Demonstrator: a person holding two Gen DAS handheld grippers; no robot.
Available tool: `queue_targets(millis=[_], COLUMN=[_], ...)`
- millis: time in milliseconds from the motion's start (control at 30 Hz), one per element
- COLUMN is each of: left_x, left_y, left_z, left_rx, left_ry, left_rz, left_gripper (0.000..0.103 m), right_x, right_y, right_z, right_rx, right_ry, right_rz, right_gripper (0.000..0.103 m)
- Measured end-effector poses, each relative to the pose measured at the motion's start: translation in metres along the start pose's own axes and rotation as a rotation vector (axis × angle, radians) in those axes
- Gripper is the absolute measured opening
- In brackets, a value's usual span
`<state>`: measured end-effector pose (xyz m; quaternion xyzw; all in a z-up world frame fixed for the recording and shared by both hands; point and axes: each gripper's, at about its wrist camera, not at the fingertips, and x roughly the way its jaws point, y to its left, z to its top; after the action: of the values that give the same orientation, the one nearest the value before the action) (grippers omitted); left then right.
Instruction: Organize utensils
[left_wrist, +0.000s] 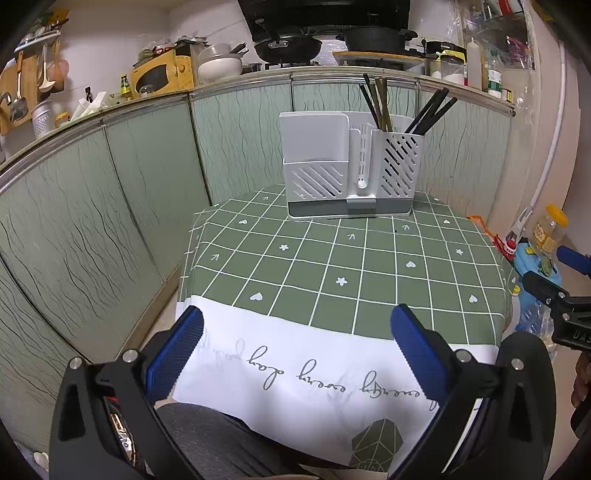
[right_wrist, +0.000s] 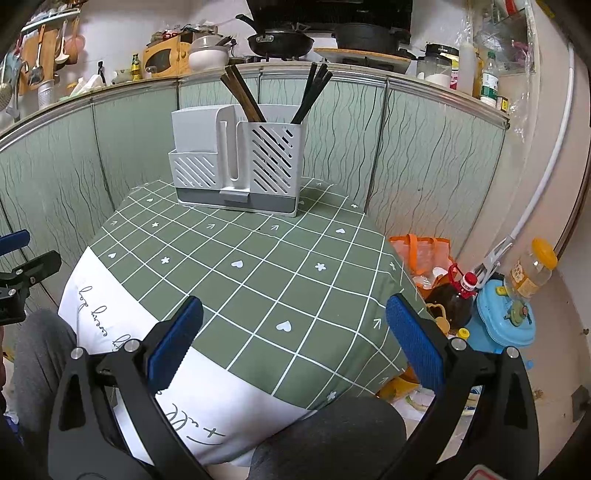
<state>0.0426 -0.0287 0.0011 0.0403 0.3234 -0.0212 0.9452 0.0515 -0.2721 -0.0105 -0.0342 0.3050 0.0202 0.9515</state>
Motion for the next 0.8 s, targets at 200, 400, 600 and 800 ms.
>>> queue_targets(millis=[200, 400, 600, 800], left_x=[0.0000, -0.0005, -0.0010, -0.0015], left_y=[-0.0004, -0.0009, -0.0016, -0.0022], left_z=[0.0002, 0.0005, 0.0012, 0.0019], left_rx=[0.005, 0.006, 0.008, 0.010], left_ry=[0.004, 0.004, 0.003, 0.002], left_rz=[0.002, 0.002, 0.003, 0.004], left_gripper=[0.099, 0.099, 0.099, 0.099], right_x=[-0.0007, -0.0002, 0.0002, 0.0010], right_y=[-0.0007, -0.0006, -0.0005, 0.0000], right_z=[0.0008, 0.0012, 0.0011, 0.0005], right_rx=[0.001, 0.003, 0.004, 0.004], right_ry=[0.005, 0.007, 0.006, 0.009], right_rz=[-0.001, -0.002, -0.002, 0.000], right_gripper=[0.095, 0.095, 0.095, 0.095])
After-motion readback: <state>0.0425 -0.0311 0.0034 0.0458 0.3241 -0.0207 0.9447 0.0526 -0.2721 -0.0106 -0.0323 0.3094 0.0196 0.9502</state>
